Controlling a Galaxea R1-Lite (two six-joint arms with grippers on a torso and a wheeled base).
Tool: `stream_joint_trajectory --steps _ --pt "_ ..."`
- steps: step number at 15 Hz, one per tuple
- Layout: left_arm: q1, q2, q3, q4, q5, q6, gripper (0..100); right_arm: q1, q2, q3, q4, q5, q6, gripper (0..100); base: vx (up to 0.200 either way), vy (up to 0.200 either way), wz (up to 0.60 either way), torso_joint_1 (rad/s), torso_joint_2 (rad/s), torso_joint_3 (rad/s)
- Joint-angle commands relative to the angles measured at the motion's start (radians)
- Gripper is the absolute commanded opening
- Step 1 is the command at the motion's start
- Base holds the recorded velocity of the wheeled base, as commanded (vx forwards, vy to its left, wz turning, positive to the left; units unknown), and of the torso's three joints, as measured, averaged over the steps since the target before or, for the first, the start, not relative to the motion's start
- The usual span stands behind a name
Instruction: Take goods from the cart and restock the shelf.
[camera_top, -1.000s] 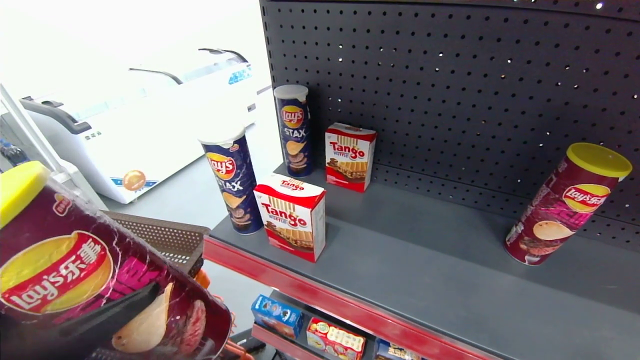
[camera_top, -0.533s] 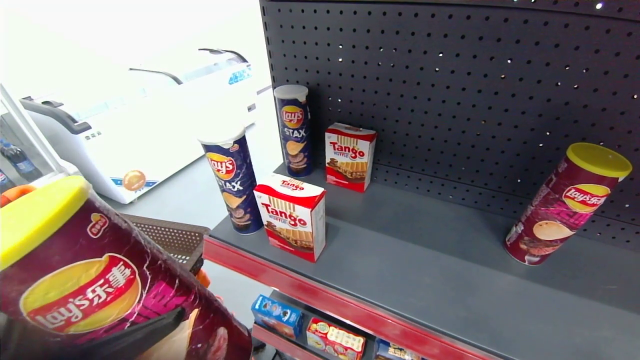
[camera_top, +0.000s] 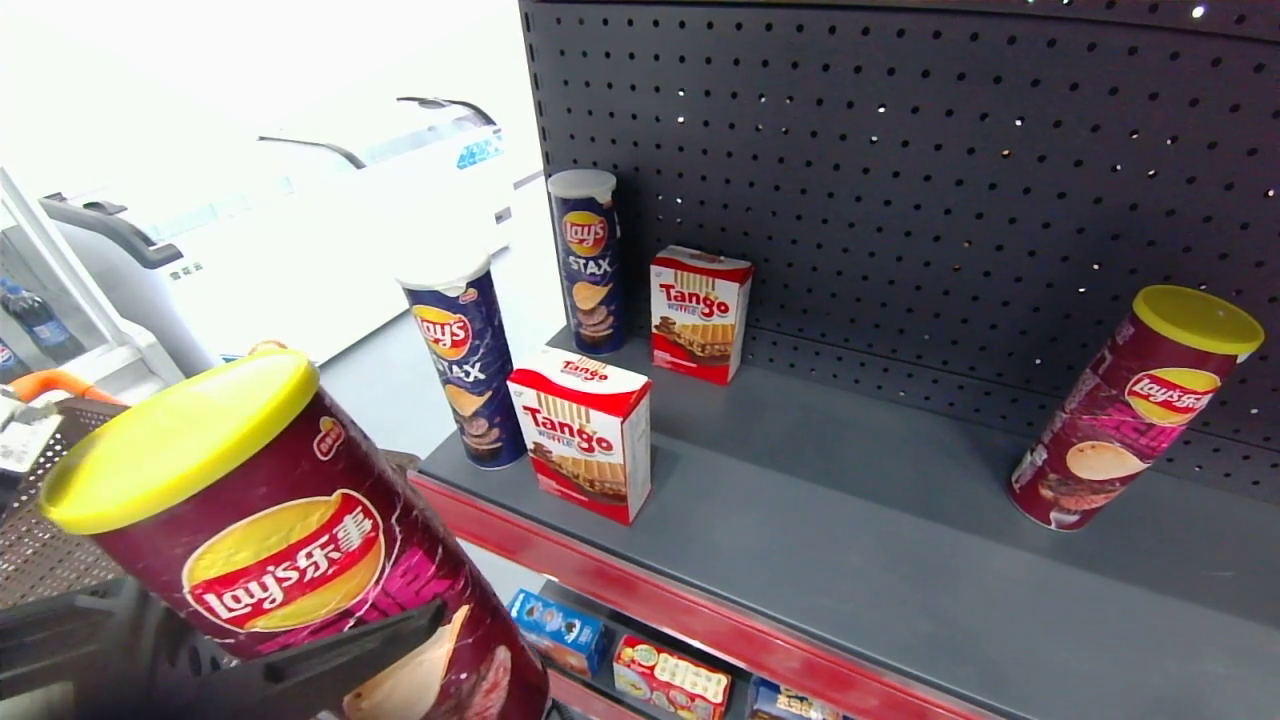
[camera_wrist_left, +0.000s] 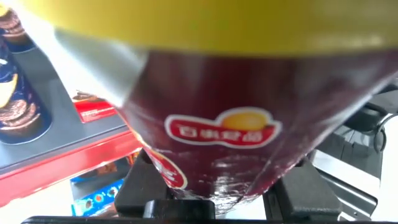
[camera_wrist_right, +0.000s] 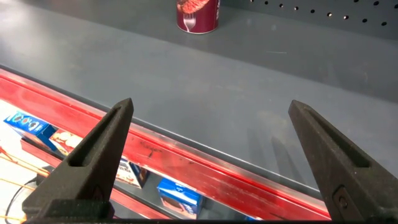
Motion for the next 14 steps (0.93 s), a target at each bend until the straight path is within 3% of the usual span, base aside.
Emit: stream_joint_trajectory --steps 1,5,7,9,14 --pt "-0.001 0.053 -0.007 -0.010 -0.001 0.001 0 0.000 0.000 0.000 0.000 0.001 0.000 100 0.000 0.000 0.00 0.000 0.00 0.000" --pt "-0.044 0.115 -0.042 -0.016 -0.004 0.008 0 0.000 0.000 0.000 0.000 0.001 0.000 100 0.000 0.000 0.00 0.000 0.00 0.000" --pt "-0.045 0.136 -0.055 -0.016 -0.004 0.021 0 0.002 0.000 0.000 0.000 0.001 0.000 100 0.000 0.000 -0.60 0.002 0.00 0.000" --pt "-0.042 0.162 -0.073 -0.010 -0.004 0.059 0 0.002 0.000 0.000 0.000 0.001 0.000 100 0.000 0.000 -0.60 -0.002 0.00 0.010" --pt "-0.044 0.165 -0.076 -0.010 -0.002 0.059 0 0.002 0.000 0.000 0.000 0.001 0.000 100 0.000 0.000 -0.60 0.006 0.01 0.000"
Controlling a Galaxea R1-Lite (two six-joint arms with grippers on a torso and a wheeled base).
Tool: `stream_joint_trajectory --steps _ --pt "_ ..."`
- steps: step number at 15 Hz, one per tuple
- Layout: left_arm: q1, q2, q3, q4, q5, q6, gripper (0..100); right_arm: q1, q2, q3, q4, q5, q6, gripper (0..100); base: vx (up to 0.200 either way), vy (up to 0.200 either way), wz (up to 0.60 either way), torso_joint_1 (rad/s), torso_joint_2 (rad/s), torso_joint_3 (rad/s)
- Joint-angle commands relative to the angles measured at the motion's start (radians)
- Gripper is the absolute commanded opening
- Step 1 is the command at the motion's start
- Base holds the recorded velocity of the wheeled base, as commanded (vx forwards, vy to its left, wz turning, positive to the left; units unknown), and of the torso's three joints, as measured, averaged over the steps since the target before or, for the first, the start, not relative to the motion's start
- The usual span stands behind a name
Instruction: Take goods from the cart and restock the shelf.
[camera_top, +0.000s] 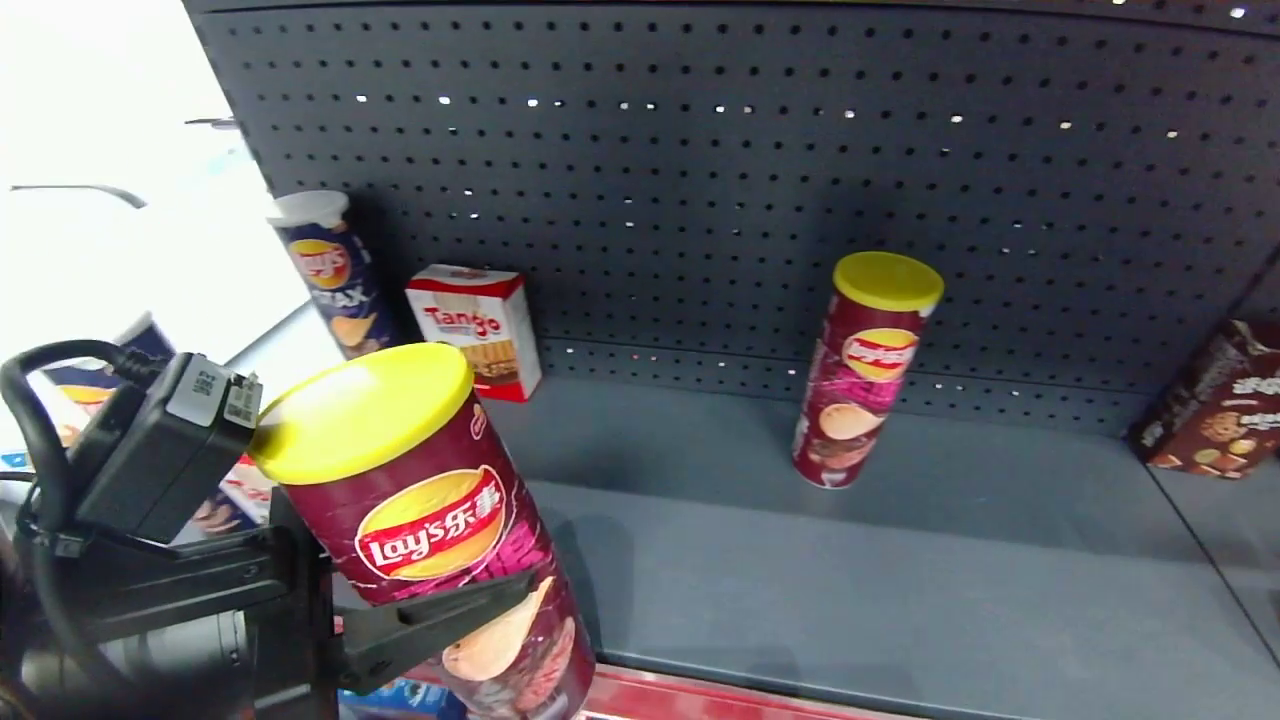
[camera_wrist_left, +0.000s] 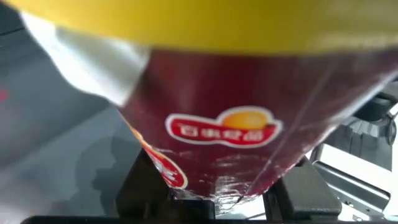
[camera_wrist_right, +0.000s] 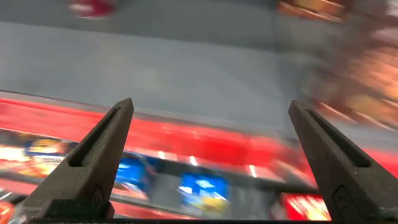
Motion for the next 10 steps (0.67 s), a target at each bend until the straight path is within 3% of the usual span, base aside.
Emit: stream_joint_trajectory --steps 1,3,10 --pt "0.000 0.002 -0.003 -0.001 0.000 0.000 0 -0.001 0.000 0.000 0.000 0.001 0.000 100 0.000 0.000 -0.60 -0.002 0.00 -0.002" --pt "0.000 0.002 -0.003 0.000 0.002 0.000 0 -0.001 0.000 0.000 0.000 0.001 0.000 100 0.000 0.000 -0.60 0.005 0.00 0.005" --pt "0.012 -0.006 0.006 0.000 0.003 -0.002 0 0.000 0.000 0.000 0.000 0.001 -0.002 100 0.000 0.000 0.00 0.000 0.00 0.000"
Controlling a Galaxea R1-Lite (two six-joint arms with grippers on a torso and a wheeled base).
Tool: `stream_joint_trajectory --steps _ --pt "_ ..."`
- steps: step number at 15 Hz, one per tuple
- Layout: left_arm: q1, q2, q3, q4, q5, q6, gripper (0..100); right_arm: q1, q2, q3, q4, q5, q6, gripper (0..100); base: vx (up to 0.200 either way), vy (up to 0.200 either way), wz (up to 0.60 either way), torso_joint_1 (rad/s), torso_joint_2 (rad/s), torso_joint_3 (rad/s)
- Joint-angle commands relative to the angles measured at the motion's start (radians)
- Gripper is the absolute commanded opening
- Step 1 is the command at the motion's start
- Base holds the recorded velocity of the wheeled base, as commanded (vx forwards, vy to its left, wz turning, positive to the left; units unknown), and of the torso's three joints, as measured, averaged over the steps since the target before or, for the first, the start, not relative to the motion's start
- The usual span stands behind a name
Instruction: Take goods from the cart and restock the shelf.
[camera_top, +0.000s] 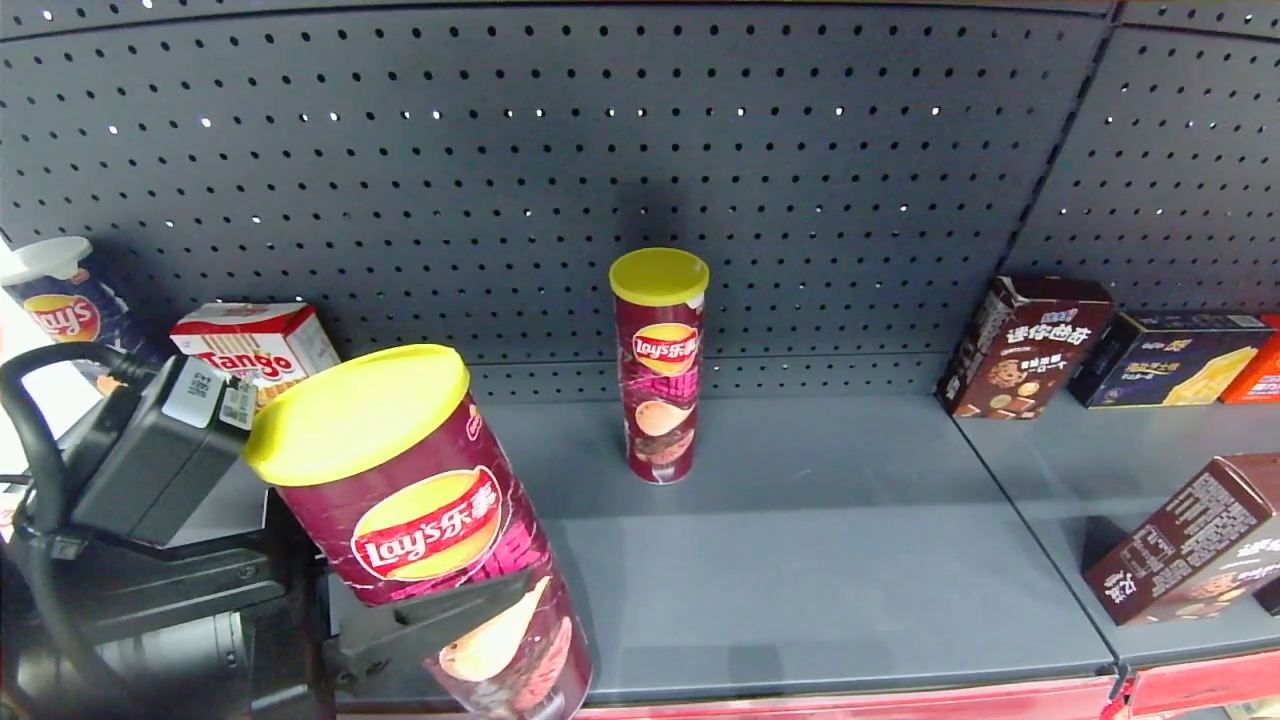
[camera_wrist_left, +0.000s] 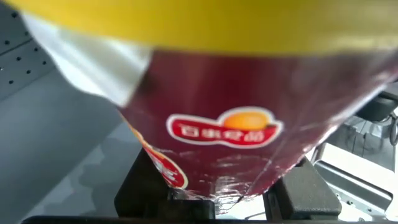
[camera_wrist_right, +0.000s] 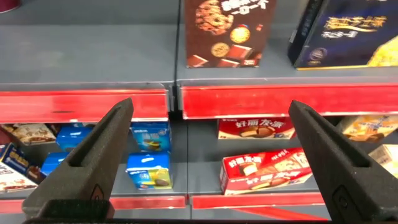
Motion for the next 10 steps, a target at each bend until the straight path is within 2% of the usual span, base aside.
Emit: stream_joint_trajectory --steps 1,2,3,10 --pt "0.007 -0.002 0.003 -0.002 0.000 -0.001 0 -0.002 0.000 0.000 0.000 0.001 0.000 100 0.000 0.000 0.00 0.000 0.00 0.000" --pt "0.013 -0.002 0.006 -0.003 -0.001 -0.001 0 -0.002 0.000 0.000 0.000 -0.001 0.000 100 0.000 0.000 0.00 0.000 0.00 0.000" --pt "0.015 -0.002 0.009 -0.003 0.000 -0.001 0 -0.002 0.000 0.000 0.000 -0.001 0.001 100 0.000 0.000 0.60 0.002 0.00 0.007" --pt "0.018 0.002 0.020 -0.006 0.000 -0.004 0 0.000 0.000 0.000 0.000 -0.001 0.001 100 0.000 0.000 0.00 0.000 0.00 0.000"
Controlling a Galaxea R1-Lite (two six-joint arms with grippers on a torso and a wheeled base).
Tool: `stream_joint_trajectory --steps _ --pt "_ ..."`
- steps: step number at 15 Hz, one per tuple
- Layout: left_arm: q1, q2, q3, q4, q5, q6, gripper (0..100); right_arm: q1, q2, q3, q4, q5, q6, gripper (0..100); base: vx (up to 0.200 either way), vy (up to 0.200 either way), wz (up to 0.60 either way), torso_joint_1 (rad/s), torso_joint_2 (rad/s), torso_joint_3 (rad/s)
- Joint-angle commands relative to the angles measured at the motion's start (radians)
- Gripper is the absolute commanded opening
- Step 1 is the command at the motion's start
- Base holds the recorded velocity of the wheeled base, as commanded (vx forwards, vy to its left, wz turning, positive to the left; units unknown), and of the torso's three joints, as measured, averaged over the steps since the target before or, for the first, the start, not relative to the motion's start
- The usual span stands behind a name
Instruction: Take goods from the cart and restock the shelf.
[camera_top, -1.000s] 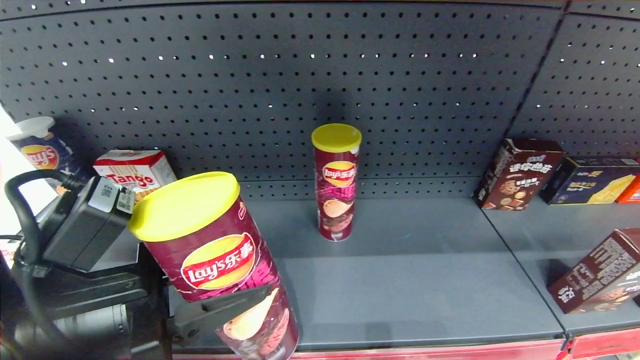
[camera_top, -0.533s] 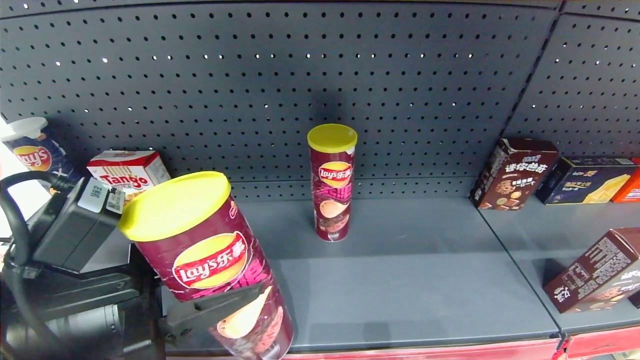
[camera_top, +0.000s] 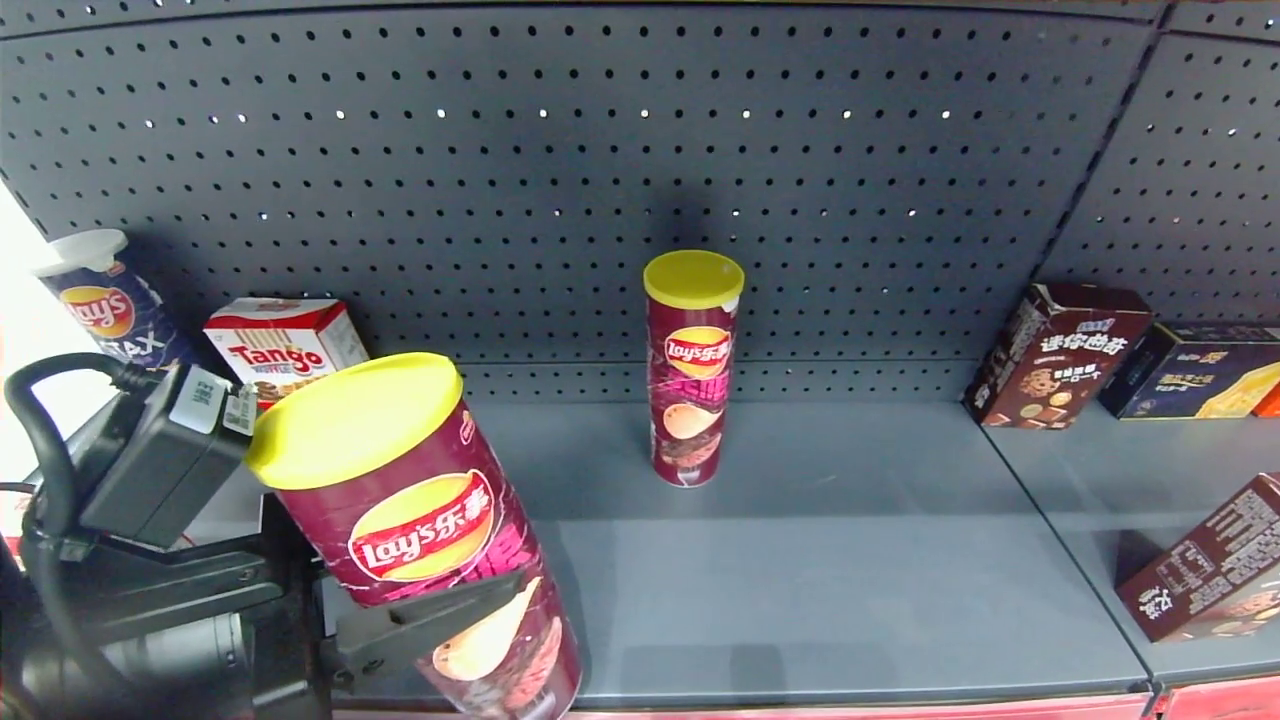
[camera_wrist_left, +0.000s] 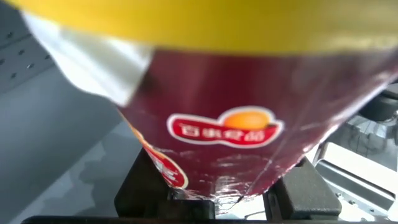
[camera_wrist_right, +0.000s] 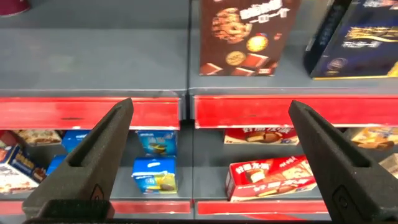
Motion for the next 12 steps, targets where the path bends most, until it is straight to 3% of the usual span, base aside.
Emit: stream_joint_trajectory --steps 1,8,10,12 --pt "0.007 0.007 0.001 -0.002 0.000 0.000 0 0.000 0.000 0.000 0.000 0.000 -0.001 100 0.000 0.000 0.00 0.000 0.00 0.000" --pt "0.041 -0.002 0.029 0.000 0.000 0.000 0 -0.005 0.017 -0.004 0.001 0.019 -0.054 100 0.000 0.000 0.00 0.000 0.00 0.000" --pt "0.058 -0.005 0.031 0.000 -0.002 -0.023 0 -0.006 0.017 -0.004 0.001 0.000 -0.051 100 0.000 0.000 0.00 0.000 0.00 0.000" --pt "0.067 -0.013 0.014 -0.006 -0.002 -0.023 0 -0.006 0.017 -0.004 0.000 -0.018 -0.045 100 0.000 0.000 0.00 0.000 0.00 0.000"
